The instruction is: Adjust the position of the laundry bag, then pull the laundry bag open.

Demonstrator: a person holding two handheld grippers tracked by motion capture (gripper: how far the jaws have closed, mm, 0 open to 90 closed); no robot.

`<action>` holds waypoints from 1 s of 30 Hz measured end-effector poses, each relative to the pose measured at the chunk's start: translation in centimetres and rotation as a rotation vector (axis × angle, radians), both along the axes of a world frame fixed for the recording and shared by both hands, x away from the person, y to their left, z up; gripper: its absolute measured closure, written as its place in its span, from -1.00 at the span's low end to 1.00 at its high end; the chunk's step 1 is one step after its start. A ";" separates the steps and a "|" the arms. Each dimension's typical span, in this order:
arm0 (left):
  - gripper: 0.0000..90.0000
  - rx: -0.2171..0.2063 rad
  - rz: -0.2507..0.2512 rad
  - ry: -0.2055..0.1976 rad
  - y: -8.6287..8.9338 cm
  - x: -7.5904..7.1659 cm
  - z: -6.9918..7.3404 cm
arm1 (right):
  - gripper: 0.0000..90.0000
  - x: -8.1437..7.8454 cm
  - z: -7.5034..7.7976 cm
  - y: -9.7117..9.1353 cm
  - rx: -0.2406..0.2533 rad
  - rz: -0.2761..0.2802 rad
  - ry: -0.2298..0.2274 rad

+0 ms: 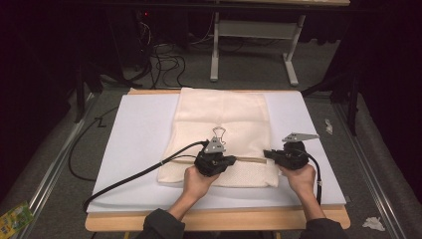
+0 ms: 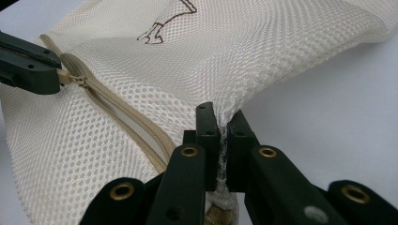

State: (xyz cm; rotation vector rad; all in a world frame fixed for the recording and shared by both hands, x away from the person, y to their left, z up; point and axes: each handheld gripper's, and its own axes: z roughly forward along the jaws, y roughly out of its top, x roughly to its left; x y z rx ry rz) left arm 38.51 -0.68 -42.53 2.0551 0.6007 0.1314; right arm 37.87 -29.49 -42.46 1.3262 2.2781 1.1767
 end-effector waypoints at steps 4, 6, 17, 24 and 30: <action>0.94 -0.003 0.005 0.008 0.0 0.0 0.1 | 0.96 0.0 0.0 0.0 0.005 -0.004 0.001; 0.94 0.001 0.005 0.001 0.0 -0.1 0.1 | 0.96 0.0 0.0 0.1 0.004 0.000 0.000; 0.94 0.001 0.030 0.018 1.4 0.1 0.3 | 0.96 0.3 -0.2 -0.2 -0.004 -0.008 0.018; 0.94 -0.021 0.033 0.011 2.0 0.0 0.4 | 0.96 0.5 0.3 0.3 -0.020 0.001 0.017; 0.94 -0.023 0.040 0.018 2.6 0.4 0.4 | 0.96 0.5 0.1 0.2 -0.028 -0.009 0.024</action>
